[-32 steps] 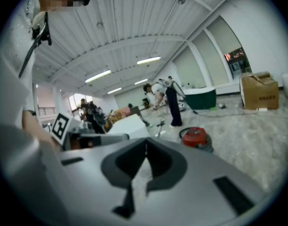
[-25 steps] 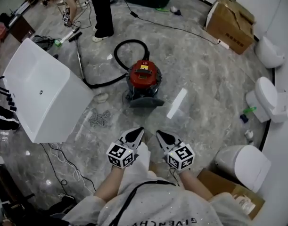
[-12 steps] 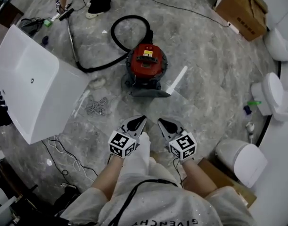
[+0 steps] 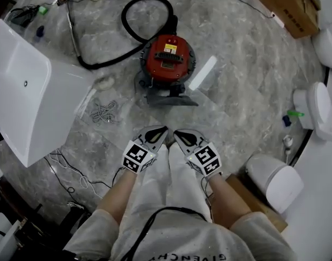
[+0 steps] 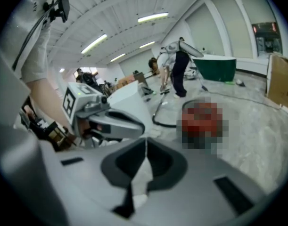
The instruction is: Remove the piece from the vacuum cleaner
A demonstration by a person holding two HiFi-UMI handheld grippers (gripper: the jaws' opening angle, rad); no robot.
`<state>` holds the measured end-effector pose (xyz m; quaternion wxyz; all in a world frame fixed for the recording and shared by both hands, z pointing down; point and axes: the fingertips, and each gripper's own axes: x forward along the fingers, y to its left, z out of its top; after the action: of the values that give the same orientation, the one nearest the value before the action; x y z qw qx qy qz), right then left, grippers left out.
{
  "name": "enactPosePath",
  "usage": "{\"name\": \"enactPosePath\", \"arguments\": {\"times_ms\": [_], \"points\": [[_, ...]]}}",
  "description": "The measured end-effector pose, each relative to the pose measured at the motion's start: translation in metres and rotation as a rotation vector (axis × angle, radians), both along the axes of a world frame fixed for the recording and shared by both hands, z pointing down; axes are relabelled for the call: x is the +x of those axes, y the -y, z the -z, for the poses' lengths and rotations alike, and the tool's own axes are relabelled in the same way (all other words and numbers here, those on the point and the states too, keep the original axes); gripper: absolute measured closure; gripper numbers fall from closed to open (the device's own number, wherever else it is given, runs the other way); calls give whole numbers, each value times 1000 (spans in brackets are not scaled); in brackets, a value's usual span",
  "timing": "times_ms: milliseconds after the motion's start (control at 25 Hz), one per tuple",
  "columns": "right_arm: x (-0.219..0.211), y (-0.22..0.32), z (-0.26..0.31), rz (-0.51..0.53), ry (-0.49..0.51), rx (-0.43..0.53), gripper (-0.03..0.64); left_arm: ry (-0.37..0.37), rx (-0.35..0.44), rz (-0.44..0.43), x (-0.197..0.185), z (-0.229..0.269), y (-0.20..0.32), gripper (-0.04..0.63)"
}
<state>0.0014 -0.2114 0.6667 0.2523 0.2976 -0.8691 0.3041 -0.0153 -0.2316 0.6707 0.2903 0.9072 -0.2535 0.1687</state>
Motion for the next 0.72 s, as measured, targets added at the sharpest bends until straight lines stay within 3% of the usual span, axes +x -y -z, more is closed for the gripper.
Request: {"name": "enactPosePath", "arguments": {"times_ms": [120, 400, 520, 600, 720], "points": [[4, 10, -21, 45, -3, -22, 601, -16, -39, 8, 4, -21, 12, 571], [25, 33, -83, 162, -12, -113, 601, 51, -106, 66, 12, -80, 38, 569], [32, 41, -106, 227, -54, -113, 598, 85, -144, 66, 15, -109, 41, 507], [40, 46, -124, 267, -109, -103, 552, 96, -156, 70, 18, -122, 46, 464], [53, 56, -151, 298, -205, -74, 461, 151, -109, 76, 18, -139, 59, 418]]}}
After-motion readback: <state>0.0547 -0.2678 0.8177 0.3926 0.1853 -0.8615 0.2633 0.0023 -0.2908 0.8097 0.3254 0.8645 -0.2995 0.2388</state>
